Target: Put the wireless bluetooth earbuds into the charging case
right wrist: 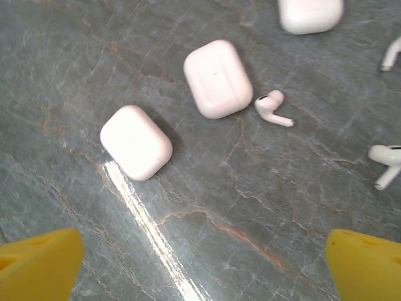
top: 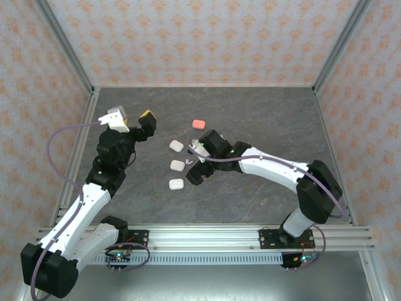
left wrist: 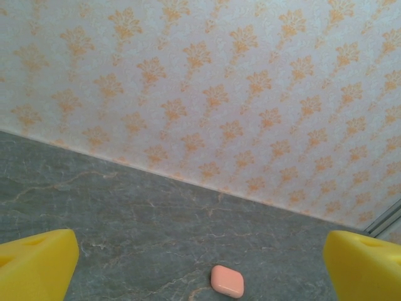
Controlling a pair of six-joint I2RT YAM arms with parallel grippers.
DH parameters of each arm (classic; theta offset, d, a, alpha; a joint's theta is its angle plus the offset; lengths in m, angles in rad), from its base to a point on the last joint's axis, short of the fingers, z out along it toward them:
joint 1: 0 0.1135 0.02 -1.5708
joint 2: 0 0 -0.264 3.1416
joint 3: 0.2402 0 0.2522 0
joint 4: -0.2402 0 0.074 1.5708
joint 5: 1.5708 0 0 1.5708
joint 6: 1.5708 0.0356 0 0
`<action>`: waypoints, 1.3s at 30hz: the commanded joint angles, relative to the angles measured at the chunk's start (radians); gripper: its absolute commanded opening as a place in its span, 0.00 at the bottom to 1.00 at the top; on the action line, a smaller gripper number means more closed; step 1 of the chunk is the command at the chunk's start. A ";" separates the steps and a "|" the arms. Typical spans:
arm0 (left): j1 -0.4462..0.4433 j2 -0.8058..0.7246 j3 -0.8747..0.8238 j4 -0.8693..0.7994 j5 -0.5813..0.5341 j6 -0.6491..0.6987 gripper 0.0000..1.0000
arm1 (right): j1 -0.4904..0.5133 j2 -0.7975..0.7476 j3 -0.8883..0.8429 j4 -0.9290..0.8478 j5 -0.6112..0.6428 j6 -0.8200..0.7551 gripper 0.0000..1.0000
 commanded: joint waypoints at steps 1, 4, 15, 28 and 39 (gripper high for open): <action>-0.001 -0.032 0.001 -0.028 -0.043 0.010 1.00 | 0.037 0.030 0.027 0.024 0.036 -0.122 0.99; 0.000 -0.046 -0.001 -0.041 -0.062 0.012 1.00 | 0.068 0.064 0.035 0.035 0.050 -0.186 0.99; -0.001 -0.058 0.000 -0.066 -0.084 0.023 1.00 | 0.181 0.222 0.068 0.127 0.106 -0.348 0.99; 0.001 -0.072 0.014 -0.094 -0.080 0.037 1.00 | 0.182 0.413 0.228 0.059 0.070 -0.379 0.87; 0.001 -0.067 0.018 -0.102 -0.079 0.039 1.00 | 0.174 0.454 0.196 0.031 0.120 -0.345 0.75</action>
